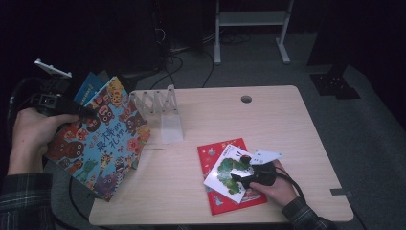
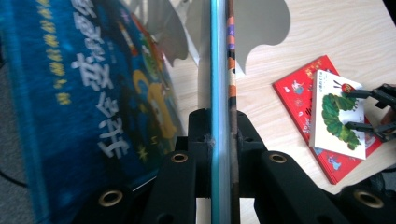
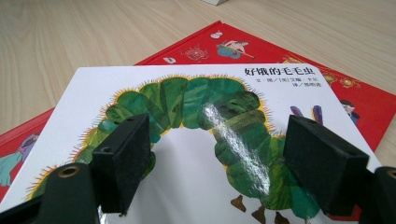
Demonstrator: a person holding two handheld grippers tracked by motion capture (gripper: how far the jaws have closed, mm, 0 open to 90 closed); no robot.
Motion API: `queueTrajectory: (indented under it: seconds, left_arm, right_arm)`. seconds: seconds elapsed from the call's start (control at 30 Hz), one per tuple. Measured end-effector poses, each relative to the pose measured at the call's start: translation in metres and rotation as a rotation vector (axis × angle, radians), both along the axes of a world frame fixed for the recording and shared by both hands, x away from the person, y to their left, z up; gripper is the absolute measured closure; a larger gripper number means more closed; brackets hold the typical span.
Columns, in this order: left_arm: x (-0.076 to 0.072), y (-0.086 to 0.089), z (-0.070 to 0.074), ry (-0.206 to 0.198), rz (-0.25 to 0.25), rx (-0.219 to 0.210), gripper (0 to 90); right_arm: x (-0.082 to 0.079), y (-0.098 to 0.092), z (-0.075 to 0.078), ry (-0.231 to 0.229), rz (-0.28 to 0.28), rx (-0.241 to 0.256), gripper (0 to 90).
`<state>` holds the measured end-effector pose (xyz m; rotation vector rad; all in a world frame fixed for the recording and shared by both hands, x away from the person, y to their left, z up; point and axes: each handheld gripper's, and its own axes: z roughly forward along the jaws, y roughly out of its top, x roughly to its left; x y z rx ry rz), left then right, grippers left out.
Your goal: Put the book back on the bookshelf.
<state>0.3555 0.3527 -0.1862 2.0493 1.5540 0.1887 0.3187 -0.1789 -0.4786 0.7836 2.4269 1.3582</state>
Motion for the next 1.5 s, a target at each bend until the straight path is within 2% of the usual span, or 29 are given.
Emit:
queueTrajectory:
  seconds: [0.27, 0.77, 1.3, 1.5]
  left_arm:
    - [0.000, 0.013, 0.003, -0.008, 0.059, 0.004, 80.9]
    - [0.022, 0.012, 0.004, -0.006, 0.115, -0.008, 80.9]
    - [0.046, 0.006, -0.006, -0.021, 0.191, -0.005, 80.8]
    - [0.055, 0.002, -0.016, -0.023, 0.215, 0.001, 80.7]
  right_arm:
    - [0.000, 0.000, 0.000, 0.004, -0.002, -0.001, 22.2]
    - [0.000, 0.000, 0.000, 0.003, -0.002, 0.000, 22.2]
    - [0.000, 0.000, 0.000, 0.001, 0.000, 0.000, 22.2]
    - [0.000, 0.000, 0.000, 0.002, 0.001, 0.000, 22.1]
